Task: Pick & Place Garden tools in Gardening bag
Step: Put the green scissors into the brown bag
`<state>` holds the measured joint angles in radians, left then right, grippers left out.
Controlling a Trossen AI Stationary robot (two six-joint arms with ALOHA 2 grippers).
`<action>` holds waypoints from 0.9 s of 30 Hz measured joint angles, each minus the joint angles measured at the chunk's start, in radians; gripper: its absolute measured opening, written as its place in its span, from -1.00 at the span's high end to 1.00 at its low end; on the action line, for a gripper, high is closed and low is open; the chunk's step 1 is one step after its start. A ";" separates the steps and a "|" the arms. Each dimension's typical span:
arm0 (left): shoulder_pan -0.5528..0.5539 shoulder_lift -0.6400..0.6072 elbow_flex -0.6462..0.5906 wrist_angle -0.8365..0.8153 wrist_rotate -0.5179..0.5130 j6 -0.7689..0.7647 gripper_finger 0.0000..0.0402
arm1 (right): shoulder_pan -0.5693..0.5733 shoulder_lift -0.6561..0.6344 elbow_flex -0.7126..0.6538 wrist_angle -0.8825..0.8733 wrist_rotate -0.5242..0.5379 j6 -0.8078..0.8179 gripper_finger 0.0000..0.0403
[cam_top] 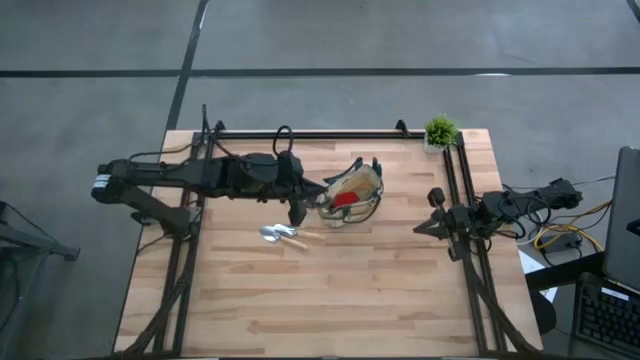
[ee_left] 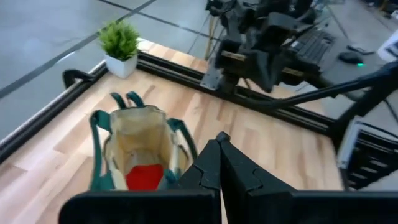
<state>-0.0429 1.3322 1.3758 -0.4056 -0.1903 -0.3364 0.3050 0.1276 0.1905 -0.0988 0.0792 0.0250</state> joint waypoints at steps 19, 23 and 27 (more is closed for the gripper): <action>-0.030 -0.040 -0.008 -0.122 -0.048 0.001 1.00 | 0.000 0.000 0.000 0.000 0.000 -0.001 0.96; -0.050 -0.043 -0.008 -0.203 -0.050 -0.008 1.00 | 0.000 0.000 0.000 0.000 0.000 -0.001 0.96; -0.068 -0.043 -0.008 -0.295 -0.106 -0.046 1.00 | 0.000 0.000 0.000 0.000 0.000 0.000 0.96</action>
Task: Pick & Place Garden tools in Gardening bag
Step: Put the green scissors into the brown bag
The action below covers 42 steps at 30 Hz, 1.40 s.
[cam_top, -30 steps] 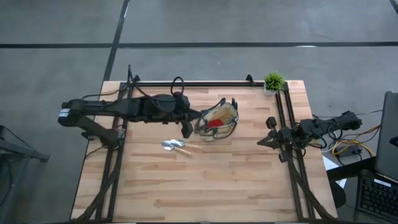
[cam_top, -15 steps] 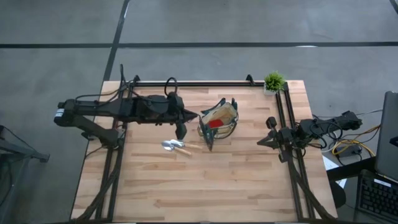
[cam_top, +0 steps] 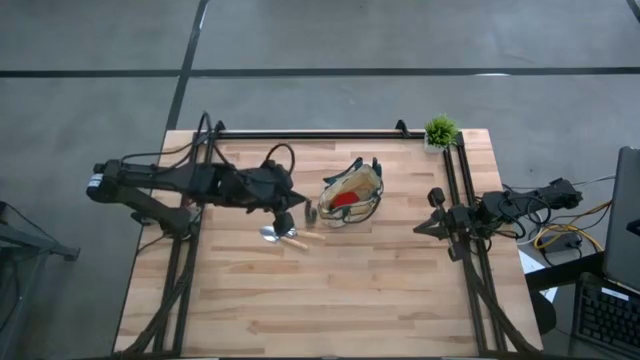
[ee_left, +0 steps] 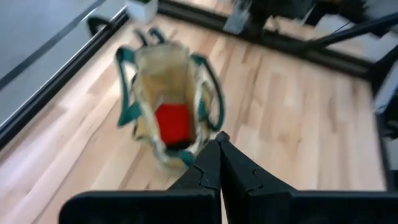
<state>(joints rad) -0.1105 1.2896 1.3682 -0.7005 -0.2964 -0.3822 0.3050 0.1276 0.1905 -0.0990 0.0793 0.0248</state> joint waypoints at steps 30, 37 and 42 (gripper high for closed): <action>0.070 0.003 0.003 0.124 -0.131 0.191 1.00 | 0.000 0.000 0.000 0.000 0.000 0.000 0.96; 0.122 0.004 0.001 0.125 -0.129 0.226 1.00 | 0.000 0.000 0.000 0.000 0.000 -0.001 0.96; 0.131 0.004 0.001 0.162 -0.132 0.260 1.00 | 0.000 0.000 0.000 0.000 0.000 -0.001 0.96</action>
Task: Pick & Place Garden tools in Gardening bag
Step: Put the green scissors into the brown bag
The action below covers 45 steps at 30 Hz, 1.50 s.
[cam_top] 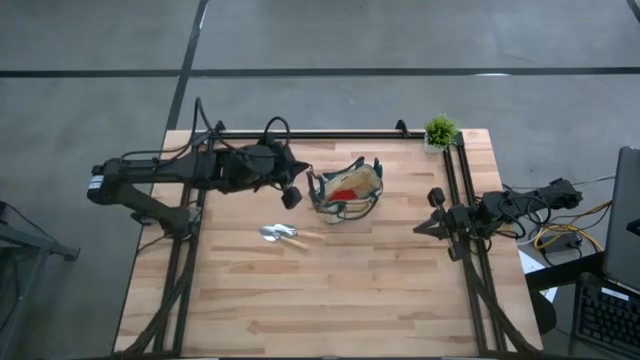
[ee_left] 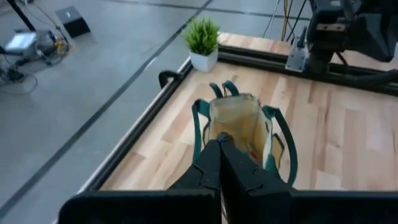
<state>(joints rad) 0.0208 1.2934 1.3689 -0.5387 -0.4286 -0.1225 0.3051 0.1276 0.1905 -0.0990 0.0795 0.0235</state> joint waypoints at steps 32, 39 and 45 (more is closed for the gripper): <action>-0.003 0.013 -0.008 0.050 0.104 -0.124 1.00 | 0.000 0.000 0.000 0.000 0.000 0.001 0.96; -0.003 0.013 0.013 0.054 0.134 -0.167 1.00 | 0.000 0.000 0.000 0.000 0.000 0.000 0.96; -0.003 0.020 -0.001 0.050 0.134 -0.186 1.00 | 0.000 0.000 0.000 0.000 0.000 0.001 0.96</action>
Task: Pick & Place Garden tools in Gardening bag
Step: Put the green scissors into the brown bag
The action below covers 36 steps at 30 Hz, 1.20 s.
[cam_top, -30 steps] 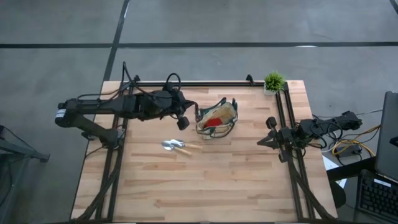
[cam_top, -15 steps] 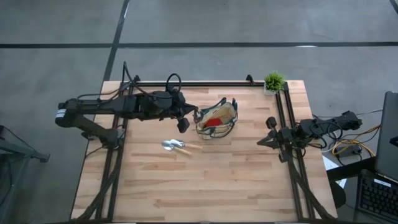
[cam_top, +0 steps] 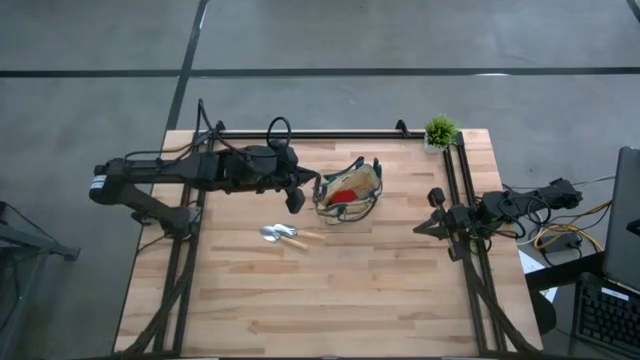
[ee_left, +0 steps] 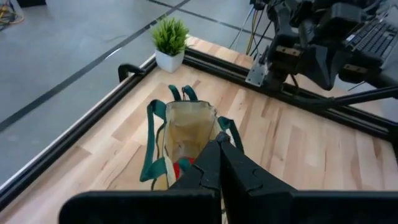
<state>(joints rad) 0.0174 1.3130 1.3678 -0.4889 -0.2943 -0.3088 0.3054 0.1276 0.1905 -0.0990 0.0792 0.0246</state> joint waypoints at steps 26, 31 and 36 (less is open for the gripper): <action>0.002 0.039 -0.127 0.359 0.092 -0.041 1.00 | 0.000 0.000 0.000 0.000 0.000 -0.001 0.96; -0.001 0.034 -0.130 0.340 0.101 -0.058 1.00 | 0.000 0.000 0.000 0.000 0.000 0.000 0.96; -0.020 0.028 -0.130 0.327 0.102 -0.060 1.00 | 0.000 0.000 0.000 0.000 0.000 0.000 0.96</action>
<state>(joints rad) -0.0024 1.3415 1.2375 -0.1620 -0.1921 -0.3689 0.3050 0.1276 0.1905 -0.0990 0.0795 0.0250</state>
